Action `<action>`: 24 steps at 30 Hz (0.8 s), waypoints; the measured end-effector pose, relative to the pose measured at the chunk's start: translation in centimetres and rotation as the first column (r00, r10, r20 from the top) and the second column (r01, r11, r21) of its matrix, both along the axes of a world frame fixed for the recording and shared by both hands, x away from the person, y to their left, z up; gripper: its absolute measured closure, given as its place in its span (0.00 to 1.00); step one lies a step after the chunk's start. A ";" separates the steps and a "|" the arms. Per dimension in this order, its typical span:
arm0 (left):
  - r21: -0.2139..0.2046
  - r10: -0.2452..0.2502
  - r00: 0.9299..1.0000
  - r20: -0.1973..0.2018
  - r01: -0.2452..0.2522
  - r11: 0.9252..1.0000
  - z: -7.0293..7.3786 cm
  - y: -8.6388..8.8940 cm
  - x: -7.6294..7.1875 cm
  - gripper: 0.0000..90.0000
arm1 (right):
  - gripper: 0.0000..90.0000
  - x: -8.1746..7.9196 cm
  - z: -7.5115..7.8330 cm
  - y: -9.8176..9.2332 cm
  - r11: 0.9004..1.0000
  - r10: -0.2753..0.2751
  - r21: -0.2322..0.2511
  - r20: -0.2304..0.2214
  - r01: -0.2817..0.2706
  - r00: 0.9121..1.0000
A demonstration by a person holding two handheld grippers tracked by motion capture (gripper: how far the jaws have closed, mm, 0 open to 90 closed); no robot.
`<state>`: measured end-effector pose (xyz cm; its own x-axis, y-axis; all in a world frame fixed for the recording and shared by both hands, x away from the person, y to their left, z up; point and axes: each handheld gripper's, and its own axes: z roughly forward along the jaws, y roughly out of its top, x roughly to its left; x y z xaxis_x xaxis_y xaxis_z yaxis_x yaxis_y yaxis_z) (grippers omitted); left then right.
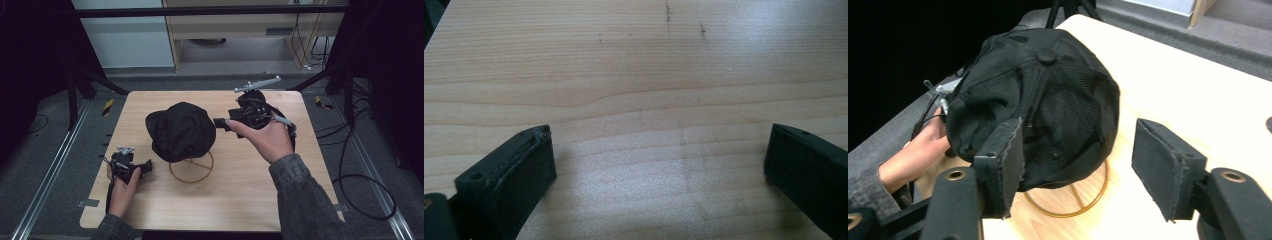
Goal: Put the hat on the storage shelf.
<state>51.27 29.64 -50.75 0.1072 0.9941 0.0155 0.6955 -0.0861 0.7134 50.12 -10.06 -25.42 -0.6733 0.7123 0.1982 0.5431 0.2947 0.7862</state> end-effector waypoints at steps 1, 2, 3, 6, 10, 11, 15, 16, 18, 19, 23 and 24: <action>0.000 0.000 1.000 0.000 0.000 1.000 0.0 0.0 0.0 0.00 | 0.39 0.0 0.0 -0.2 1.000 -0.006 0.001 0.004 0.006 1.000; 0.000 0.000 1.000 0.000 0.000 1.000 0.0 0.0 0.0 0.00 | 0.37 -0.1 0.0 -0.4 1.000 -0.012 0.001 0.011 0.012 1.000; 0.000 0.000 1.000 0.000 0.000 1.000 0.0 0.0 0.0 0.00 | 0.36 -0.1 0.1 -0.7 1.000 -0.019 -0.001 0.019 0.019 1.000; 0.000 0.000 1.000 0.000 0.000 1.000 0.0 0.0 0.0 0.00 | 0.32 -0.2 0.2 -1.1 0.999 -0.033 0.002 0.034 0.033 0.999; 0.000 0.000 1.000 0.000 0.000 1.000 0.0 0.0 0.0 0.00 | 0.27 -0.4 0.2 -2.0 0.998 -0.062 0.007 0.057 0.062 0.996; 0.000 0.000 1.000 0.000 0.000 1.000 0.0 0.0 0.0 0.00 | 0.27 -0.4 0.2 -2.0 0.998 -0.062 0.007 0.057 0.062 0.996; 0.000 0.000 1.000 0.001 0.000 1.000 0.0 0.0 0.0 0.00 | 0.23 -0.5 -0.1 -2.7 0.997 -0.083 0.009 0.053 0.083 0.995; 0.000 0.000 1.000 0.002 0.000 1.000 0.0 0.0 0.0 0.00 | 0.22 -0.5 -0.2 -3.0 0.996 -0.089 0.007 0.059 0.089 0.994; 0.000 0.000 1.000 0.001 0.000 1.000 0.0 0.0 0.0 0.00 | 0.20 -0.6 -0.3 -3.5 0.994 -0.106 0.012 0.067 0.105 0.992; 0.000 0.000 1.000 0.001 0.000 1.000 0.0 0.0 0.0 0.00 | 0.20 -0.6 -0.3 -3.5 0.994 -0.106 0.012 0.067 0.105 0.992; 0.000 0.000 1.000 0.001 0.000 1.000 0.0 0.0 0.0 0.00 | 0.16 -0.7 -0.3 -4.0 0.992 -0.123 0.016 0.081 0.122 0.989; 0.000 0.000 1.000 0.001 0.000 1.000 0.0 0.0 0.0 0.00 | 0.15 -0.7 -0.3 -4.1 0.992 -0.125 0.017 0.084 0.124 0.989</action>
